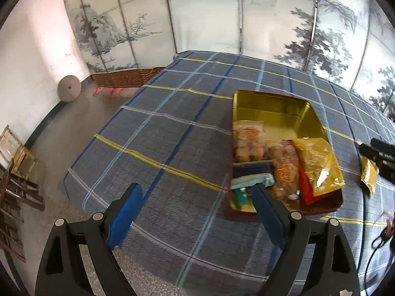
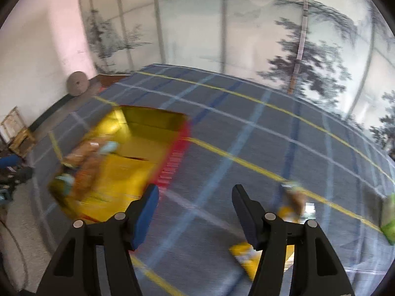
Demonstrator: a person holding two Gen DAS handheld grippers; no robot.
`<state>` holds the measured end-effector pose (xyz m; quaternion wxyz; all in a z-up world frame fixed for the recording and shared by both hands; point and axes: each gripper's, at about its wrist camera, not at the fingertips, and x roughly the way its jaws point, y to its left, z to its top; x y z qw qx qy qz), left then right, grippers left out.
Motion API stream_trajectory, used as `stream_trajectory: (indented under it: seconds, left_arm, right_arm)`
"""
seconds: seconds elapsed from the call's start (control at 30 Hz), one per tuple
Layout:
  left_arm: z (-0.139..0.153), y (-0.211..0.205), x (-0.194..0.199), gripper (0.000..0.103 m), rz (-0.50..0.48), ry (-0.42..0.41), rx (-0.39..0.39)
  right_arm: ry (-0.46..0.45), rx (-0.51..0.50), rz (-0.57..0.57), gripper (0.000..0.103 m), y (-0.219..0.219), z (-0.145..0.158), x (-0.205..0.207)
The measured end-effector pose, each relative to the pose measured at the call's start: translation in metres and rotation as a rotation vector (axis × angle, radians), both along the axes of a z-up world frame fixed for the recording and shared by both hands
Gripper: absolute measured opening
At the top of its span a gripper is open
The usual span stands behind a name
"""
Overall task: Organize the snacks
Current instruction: 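Move the right gripper back and grasp the small wrapped candy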
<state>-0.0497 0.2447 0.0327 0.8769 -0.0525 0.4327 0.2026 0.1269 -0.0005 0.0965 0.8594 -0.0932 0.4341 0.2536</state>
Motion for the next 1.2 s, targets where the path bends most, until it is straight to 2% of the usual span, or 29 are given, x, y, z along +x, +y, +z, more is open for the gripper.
stream_trajectory:
  seconds: [0.17,0.33,0.4,0.53,0.7,0.73,0.87,1.03,1.2]
  left_arm:
    - [0.002,-0.023,0.012,0.088,-0.047,0.008,0.013]
    - [0.005,-0.051,0.027,0.088,-0.103,0.013,0.027]
    - [0.004,-0.062,0.033,0.088,-0.121,0.019,0.038]
    - [0.003,-0.087,0.046,0.088,-0.169,0.032,0.048]
    - [0.004,-0.121,0.061,0.088,-0.253,0.039,0.066]
    - [0.004,-0.129,0.064,0.088,-0.270,0.034,0.070]
    - [0.006,-0.156,0.077,0.088,-0.336,0.023,0.073]
    - [0.003,-0.190,0.094,0.088,-0.427,0.003,0.068]
    - [-0.008,-0.223,0.110,0.089,-0.542,-0.014,0.048]
  right_arm:
    - [0.022,-0.052,-0.078,0.063,-0.056,-0.016,0.034]
    - [0.064,-0.058,-0.100,0.063,-0.098,-0.039,0.063]
    - [0.075,-0.060,-0.090,0.062,-0.104,-0.047,0.070]
    - [0.107,-0.076,-0.044,0.046,-0.107,-0.067,0.085]
    - [0.116,-0.072,-0.019,0.043,-0.108,-0.082,0.098]
    - [0.114,-0.072,-0.015,0.036,-0.107,-0.083,0.099]
    - [0.090,-0.069,0.005,0.023,-0.108,-0.085,0.099]
    - [0.055,-0.069,-0.018,0.022,-0.118,-0.084,0.090]
    - [0.049,-0.055,-0.119,0.022,-0.156,-0.083,0.076]
